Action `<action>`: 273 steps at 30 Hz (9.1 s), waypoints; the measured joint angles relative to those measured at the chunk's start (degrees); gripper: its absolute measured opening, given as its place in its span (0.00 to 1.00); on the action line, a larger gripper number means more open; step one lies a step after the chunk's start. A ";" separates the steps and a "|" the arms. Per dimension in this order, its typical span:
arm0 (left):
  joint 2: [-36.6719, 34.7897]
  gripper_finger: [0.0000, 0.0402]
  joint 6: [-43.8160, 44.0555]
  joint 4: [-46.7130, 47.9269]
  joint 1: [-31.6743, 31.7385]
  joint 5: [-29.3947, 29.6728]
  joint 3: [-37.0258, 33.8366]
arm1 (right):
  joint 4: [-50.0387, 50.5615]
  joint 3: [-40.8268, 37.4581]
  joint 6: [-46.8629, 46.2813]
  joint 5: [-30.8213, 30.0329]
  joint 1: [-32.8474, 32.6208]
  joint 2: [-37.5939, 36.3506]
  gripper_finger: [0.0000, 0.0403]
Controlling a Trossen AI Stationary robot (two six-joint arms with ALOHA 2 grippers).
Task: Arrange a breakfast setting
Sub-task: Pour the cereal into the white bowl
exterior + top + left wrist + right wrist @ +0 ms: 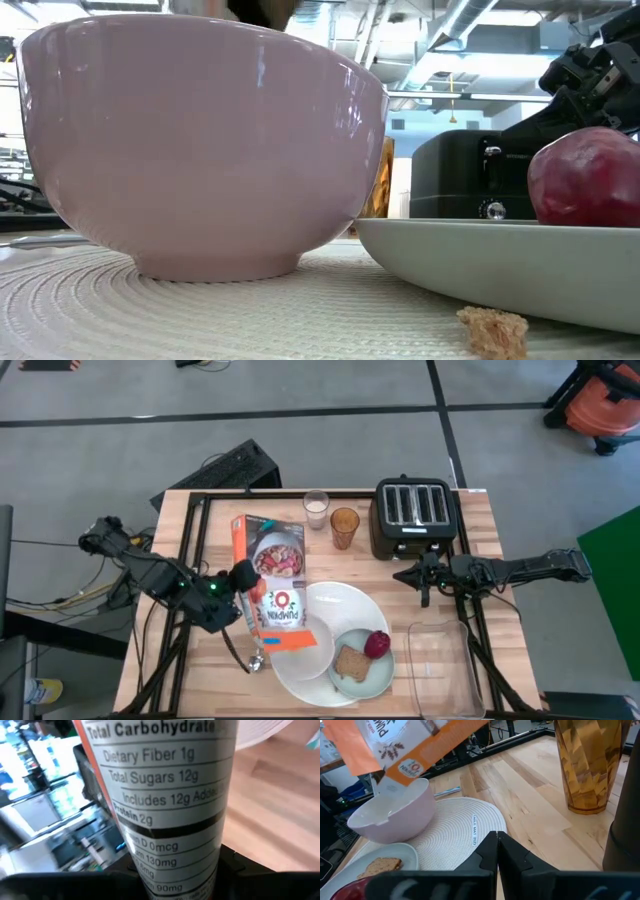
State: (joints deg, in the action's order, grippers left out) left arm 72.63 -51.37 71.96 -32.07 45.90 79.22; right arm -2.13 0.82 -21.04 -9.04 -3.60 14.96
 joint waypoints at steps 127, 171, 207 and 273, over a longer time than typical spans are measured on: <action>4.36 0.26 -37.16 -13.02 -10.32 19.86 -0.04 | 0.00 0.02 0.00 0.02 0.00 0.00 0.08; 3.33 0.25 -13.82 -10.63 -10.39 16.32 -0.04 | 0.00 0.02 0.00 0.02 0.00 0.02 0.08; 0.55 0.25 24.08 5.14 -10.36 11.36 0.00 | 0.00 0.02 0.00 0.02 -0.02 0.02 0.08; 1.41 0.26 -37.64 -18.13 -8.59 16.53 -0.04 | 0.00 0.02 0.00 0.02 0.00 0.01 0.08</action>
State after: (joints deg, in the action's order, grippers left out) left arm 74.04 -89.01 53.84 -40.66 62.43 79.18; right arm -2.13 0.84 -21.04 -9.02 -3.60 14.97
